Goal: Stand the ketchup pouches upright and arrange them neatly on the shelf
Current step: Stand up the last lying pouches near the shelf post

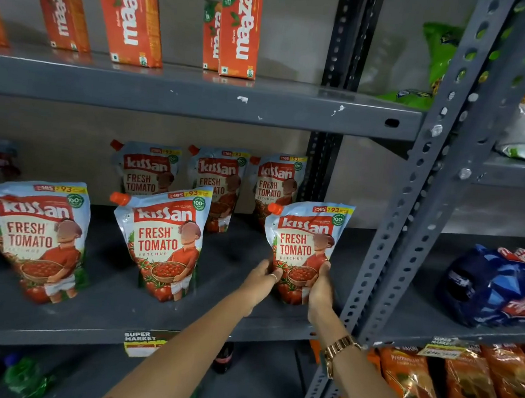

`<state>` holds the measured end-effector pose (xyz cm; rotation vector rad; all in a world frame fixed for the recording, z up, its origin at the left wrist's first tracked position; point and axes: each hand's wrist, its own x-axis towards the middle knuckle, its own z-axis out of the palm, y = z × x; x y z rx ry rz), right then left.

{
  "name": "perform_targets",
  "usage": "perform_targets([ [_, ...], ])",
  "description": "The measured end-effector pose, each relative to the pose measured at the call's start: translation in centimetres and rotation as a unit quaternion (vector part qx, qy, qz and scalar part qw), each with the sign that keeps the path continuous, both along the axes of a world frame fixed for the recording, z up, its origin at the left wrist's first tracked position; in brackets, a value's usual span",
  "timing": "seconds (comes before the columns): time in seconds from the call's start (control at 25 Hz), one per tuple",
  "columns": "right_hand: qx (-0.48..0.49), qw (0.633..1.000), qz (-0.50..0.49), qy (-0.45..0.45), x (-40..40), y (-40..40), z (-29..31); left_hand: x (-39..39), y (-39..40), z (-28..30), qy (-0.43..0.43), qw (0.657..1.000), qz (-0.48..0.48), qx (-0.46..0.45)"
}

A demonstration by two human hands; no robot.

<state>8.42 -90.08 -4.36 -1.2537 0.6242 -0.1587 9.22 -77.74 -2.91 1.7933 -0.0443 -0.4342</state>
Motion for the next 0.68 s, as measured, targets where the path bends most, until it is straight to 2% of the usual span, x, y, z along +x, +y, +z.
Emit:
perform_targets([
  [0.2, -0.043, 0.998, 0.044, -0.02, -0.9, -0.3, 0.0, 0.1, 0.9, -1.6, 0.026, 0.998, -0.022, 0.052],
  [0.4, -0.06, 0.995, 0.081, -0.025, -1.6, 0.5, -0.1, -1.3, 2.2, -1.2, 0.005, 1.0, -0.019, 0.009],
  [0.68, -0.125, 0.987, 0.094, -0.028, -2.0, 1.2, -1.3, -2.2, 3.9, -1.7, -0.015, 1.0, -0.016, -0.005],
])
